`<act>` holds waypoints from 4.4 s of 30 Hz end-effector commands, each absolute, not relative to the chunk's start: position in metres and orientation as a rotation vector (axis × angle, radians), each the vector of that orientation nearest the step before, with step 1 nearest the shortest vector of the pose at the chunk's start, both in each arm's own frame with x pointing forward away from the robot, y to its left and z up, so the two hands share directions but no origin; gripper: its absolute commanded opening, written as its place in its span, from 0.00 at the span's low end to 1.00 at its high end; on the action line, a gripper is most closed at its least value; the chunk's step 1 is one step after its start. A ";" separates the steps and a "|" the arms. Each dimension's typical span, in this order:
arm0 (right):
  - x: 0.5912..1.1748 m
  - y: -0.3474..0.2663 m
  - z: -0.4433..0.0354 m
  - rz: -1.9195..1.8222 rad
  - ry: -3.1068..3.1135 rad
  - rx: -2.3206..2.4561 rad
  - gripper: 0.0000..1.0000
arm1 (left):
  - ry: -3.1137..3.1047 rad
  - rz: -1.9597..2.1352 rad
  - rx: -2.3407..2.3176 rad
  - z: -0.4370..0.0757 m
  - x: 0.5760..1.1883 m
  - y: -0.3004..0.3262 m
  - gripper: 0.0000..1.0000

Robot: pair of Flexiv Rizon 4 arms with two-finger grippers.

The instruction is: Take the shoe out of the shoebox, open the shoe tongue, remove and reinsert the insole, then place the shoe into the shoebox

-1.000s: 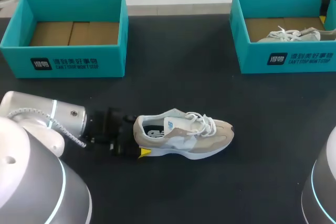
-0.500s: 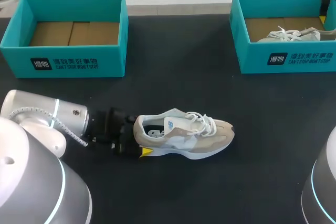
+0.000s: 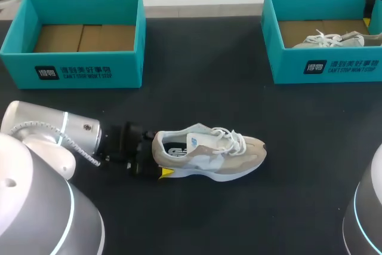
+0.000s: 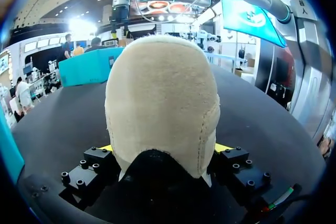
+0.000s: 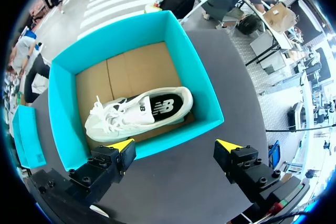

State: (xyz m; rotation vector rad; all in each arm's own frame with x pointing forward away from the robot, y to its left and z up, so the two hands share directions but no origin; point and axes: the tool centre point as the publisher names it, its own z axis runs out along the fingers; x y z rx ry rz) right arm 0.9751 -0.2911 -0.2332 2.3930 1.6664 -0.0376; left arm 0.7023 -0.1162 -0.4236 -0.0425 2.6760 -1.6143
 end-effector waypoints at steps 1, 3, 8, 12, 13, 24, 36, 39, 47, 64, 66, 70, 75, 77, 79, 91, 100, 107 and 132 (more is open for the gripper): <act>0.974 -0.277 -0.234 -0.062 1.714 2.370 1.00 | 2.680 -1.610 -0.041 -0.426 0.703 -0.119 0.00; 0.969 -0.261 -0.231 -0.059 1.714 2.369 1.00 | 2.680 -1.610 -0.041 -0.426 0.703 -0.119 0.00; 0.951 -0.211 -0.222 -0.020 1.736 2.377 1.00 | 2.680 -1.610 -0.041 -0.426 0.703 -0.119 0.00; 0.934 -0.163 -0.212 -0.001 1.756 2.357 1.00 | 2.680 -1.610 -0.041 -0.426 0.703 -0.119 0.00; 0.932 -0.156 -0.211 0.001 1.763 2.351 1.00 | 2.680 -1.610 -0.041 -0.426 0.703 -0.119 0.00; 0.882 -0.041 -0.219 0.066 1.885 2.334 1.00 | 2.680 -1.610 -0.041 -0.426 0.703 -0.119 0.00; 0.876 -0.020 -0.227 0.006 2.004 2.295 1.00 | 2.680 -1.610 -0.041 -0.426 0.703 -0.119 0.00; 0.876 -0.020 -0.227 0.006 2.004 2.295 1.00 | 2.680 -1.610 -0.041 -0.426 0.703 -0.119 0.00; 0.876 -0.020 -0.227 0.006 2.004 2.295 1.00 | 2.680 -1.610 -0.041 -0.426 0.703 -0.119 0.00; 0.792 0.067 -0.225 0.010 2.027 2.249 1.00 | 2.680 -1.610 -0.041 -0.426 0.703 -0.119 0.00; 0.774 0.084 -0.229 0.017 2.022 2.257 1.00 | 2.680 -1.610 -0.041 -0.426 0.703 -0.119 0.00; 0.742 0.121 -0.231 -0.043 2.049 2.246 1.00 | 2.680 -1.610 -0.041 -0.426 0.703 -0.119 0.00; 0.710 0.163 -0.229 0.022 2.051 2.288 1.00 | 2.680 -1.610 -0.041 -0.426 0.703 -0.119 0.00; 0.705 0.170 -0.230 -0.002 2.061 2.292 1.00 | 2.680 -1.610 -0.041 -0.426 0.703 -0.119 0.00; 0.705 0.170 -0.230 -0.002 2.061 2.292 1.00 | 2.680 -1.610 -0.041 -0.426 0.703 -0.119 0.00; 0.705 0.170 -0.230 -0.002 2.061 2.292 1.00 | 2.680 -1.610 -0.041 -0.426 0.703 -0.119 0.00; 0.698 0.208 -0.247 -0.131 2.049 2.218 1.00 | 2.680 -1.610 -0.041 -0.426 0.703 -0.119 0.00; 0.686 0.224 -0.272 -0.113 1.969 2.283 1.00 | 2.680 -1.610 -0.041 -0.426 0.703 -0.119 0.00; 0.684 0.244 -0.315 -0.150 1.837 2.217 1.00 | 2.680 -1.610 -0.041 -0.426 0.703 -0.119 0.00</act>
